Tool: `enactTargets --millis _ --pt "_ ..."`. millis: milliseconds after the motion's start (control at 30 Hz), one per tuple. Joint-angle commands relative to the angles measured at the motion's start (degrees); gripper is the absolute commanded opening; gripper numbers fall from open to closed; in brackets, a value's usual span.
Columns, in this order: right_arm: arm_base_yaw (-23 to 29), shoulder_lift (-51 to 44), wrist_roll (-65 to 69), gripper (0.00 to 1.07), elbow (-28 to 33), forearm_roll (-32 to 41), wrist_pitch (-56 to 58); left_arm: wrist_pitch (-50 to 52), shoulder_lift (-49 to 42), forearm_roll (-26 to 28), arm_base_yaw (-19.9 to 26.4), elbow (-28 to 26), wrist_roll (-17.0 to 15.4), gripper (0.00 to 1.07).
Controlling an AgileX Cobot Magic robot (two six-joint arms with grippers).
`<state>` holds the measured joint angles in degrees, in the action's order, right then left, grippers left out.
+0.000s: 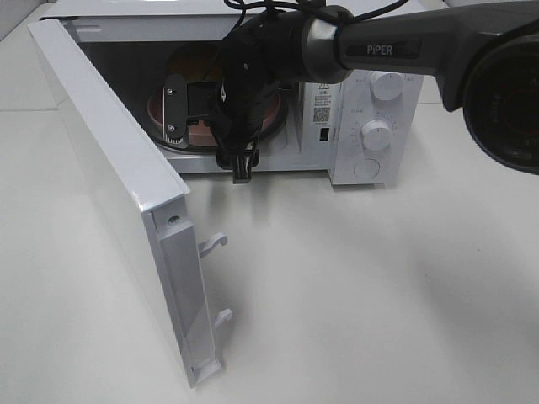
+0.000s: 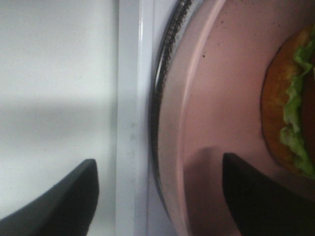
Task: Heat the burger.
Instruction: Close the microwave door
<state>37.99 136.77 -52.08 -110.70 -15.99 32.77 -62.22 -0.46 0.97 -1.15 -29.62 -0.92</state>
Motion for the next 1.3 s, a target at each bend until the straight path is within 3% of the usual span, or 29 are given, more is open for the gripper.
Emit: enactTargets --millis 33,1300 --pt "-0.2 -1.0 2.3 0.78 -0.3 0.5 1.2 0.9 -0.6 -0.2 -0.4 0.0 -0.2 1.01" --pt "0.5 -6.4 3.5 0.76 -0.1 3.3 13.6 0.9 -0.6 -0.2 -0.4 0.0 -0.2 1.01"
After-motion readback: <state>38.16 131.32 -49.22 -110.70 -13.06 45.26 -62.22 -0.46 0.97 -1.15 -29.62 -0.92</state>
